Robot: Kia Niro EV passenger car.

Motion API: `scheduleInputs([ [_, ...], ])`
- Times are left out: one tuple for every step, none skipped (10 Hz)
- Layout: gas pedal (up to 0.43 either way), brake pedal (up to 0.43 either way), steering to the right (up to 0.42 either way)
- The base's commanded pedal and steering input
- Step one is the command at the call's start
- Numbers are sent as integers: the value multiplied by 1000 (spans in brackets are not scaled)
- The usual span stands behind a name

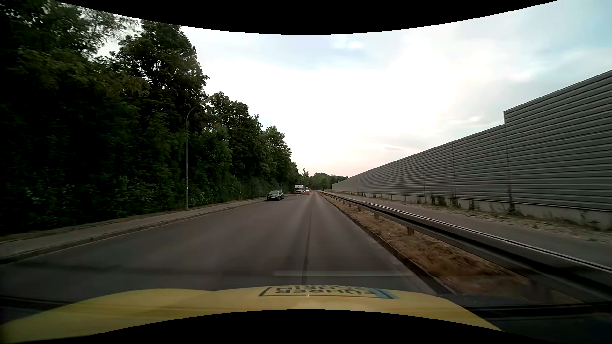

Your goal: Follow the waypoints while adhering to traffic rules and regulations

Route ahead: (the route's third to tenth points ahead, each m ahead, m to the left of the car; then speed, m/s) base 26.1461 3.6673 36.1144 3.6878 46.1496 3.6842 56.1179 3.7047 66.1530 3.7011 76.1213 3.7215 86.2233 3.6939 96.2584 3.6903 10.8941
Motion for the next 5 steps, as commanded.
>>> scheduleInputs([
  [118,0,0],
  [118,0,0],
  [118,0,0],
  [118,0,0],
  [118,0,0],
])
